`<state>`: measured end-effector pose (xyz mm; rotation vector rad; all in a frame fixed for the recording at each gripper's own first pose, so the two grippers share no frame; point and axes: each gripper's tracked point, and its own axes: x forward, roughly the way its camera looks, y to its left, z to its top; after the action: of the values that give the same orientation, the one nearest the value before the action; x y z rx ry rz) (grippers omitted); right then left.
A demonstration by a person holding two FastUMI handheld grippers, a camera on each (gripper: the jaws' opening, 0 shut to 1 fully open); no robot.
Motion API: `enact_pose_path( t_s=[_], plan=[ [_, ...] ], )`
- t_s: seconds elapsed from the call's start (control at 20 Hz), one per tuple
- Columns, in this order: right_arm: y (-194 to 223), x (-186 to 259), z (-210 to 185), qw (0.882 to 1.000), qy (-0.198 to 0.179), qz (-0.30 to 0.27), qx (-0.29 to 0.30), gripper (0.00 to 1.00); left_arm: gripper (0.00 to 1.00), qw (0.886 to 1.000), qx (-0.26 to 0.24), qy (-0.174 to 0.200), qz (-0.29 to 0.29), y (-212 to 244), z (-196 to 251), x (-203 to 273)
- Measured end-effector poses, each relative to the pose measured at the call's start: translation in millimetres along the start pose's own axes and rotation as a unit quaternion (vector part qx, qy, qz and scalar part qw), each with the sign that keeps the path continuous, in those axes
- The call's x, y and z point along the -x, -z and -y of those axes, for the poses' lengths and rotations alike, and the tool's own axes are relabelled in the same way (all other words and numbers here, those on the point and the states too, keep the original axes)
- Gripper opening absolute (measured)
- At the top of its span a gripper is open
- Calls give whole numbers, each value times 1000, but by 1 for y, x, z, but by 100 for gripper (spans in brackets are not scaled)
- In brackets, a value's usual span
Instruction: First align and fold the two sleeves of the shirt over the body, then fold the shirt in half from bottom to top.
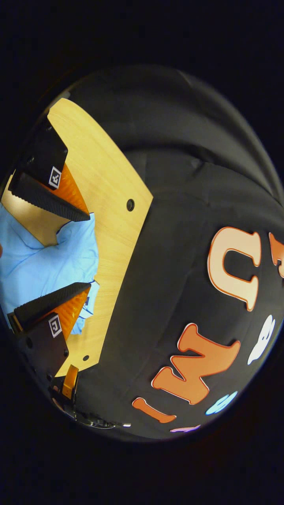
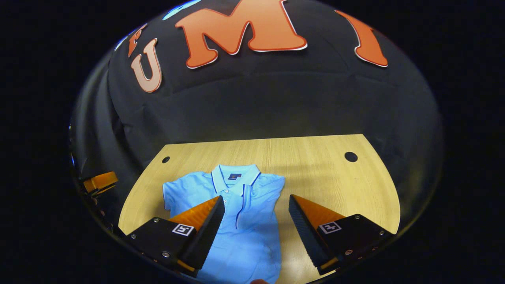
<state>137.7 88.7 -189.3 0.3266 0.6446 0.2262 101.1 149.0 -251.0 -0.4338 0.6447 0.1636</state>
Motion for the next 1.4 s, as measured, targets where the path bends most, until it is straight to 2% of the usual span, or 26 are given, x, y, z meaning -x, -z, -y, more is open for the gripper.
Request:
enact_pose_path(
  t_s=[0.15,0.35,0.45,0.75,1.05,1.25,1.4],
  plan=[
    [8,24,13,999,37,18,-15,99,100,999,4,-5,-43,10,-14,-39],
    [19,51,28,996,80,38,-30,99,100,992,53,0,-115,42,-20,-73],
    [29,68,34,993,101,42,-37,99,100,988,57,-10,-140,55,-27,-90],
    [57,104,34,987,132,58,-74,99,100,973,91,-29,-210,84,-40,-126],
    [68,136,44,980,170,79,-73,99,99,960,90,-66,-257,109,-51,-145],
    [72,153,47,974,185,95,-87,99,99,958,60,-89,-265,114,-60,-161],
    [78,163,48,972,194,99,-92,99,97,952,36,-101,-286,124,-62,-169]
  ],
)
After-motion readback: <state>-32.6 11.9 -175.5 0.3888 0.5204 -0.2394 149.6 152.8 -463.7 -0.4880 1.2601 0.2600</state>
